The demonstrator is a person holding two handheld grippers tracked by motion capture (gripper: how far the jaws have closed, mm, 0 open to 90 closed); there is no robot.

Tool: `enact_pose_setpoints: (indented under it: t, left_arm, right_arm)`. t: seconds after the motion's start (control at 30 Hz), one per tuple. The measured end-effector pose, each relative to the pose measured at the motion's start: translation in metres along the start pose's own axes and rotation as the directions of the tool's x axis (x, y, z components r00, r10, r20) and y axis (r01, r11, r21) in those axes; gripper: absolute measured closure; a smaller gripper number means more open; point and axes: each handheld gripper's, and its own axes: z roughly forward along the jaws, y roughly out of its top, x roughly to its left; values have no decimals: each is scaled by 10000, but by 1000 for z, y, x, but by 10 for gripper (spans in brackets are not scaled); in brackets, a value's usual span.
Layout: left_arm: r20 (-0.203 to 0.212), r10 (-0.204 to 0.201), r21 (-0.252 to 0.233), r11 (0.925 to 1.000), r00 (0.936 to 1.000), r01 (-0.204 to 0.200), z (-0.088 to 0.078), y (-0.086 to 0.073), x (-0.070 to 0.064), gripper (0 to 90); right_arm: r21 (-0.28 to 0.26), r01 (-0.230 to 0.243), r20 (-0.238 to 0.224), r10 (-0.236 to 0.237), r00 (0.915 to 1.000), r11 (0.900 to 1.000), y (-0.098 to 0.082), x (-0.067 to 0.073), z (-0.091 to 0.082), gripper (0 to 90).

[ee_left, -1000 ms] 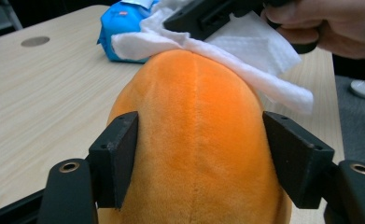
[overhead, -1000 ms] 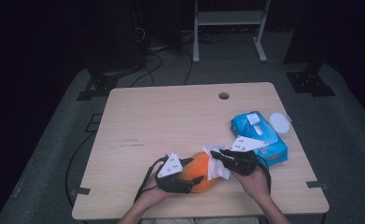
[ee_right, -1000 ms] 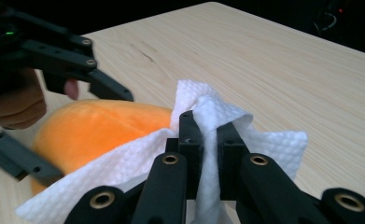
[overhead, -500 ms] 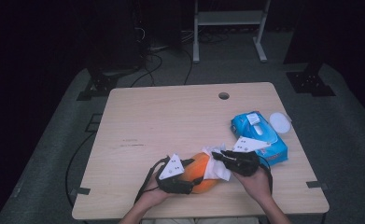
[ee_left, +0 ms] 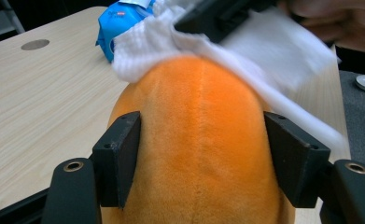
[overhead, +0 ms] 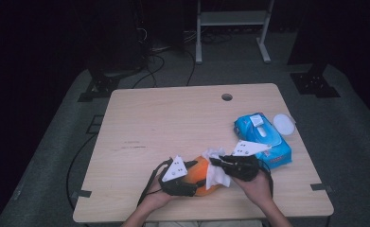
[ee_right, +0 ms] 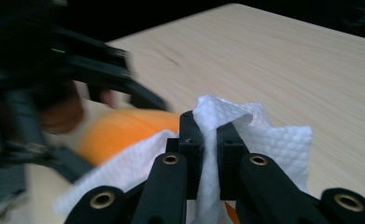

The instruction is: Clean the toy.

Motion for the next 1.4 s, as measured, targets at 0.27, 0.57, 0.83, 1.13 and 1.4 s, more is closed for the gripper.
enact_pose_setpoints:
  t: [0.27, 0.57, 0.83, 1.13, 1.4]
  left_arm:
    - [-9, -4, -98, 10000, 10000, 4, 4, 0, -3, 314]
    - [112, -31, -93, 10000, 9999, 32, 5, -1, -2, 279]
    - [371, -439, -71, 9990, 9983, 442, -6, -1, 10, 132]
    - [138, -108, 256, 9996, 9998, 105, -3, 0, 5, 329]
    - [-164, 438, 243, 9988, 9989, -434, 1, 7, -5, 388]
  right_arm:
    - [261, 222, 424, -233, 9988, 9994, -5, -6, 1, 836]
    - [324, 614, 354, -625, 9974, 9976, -1, 3, 3, 836]
    - [511, 220, 598, -251, 9979, 9985, -10, -18, -5, 833]
    - [147, 38, 573, -46, 9983, 9999, -5, -11, -7, 835]
    - [163, 1346, -289, -1341, 9905, 9908, 10, 31, 6, 833]
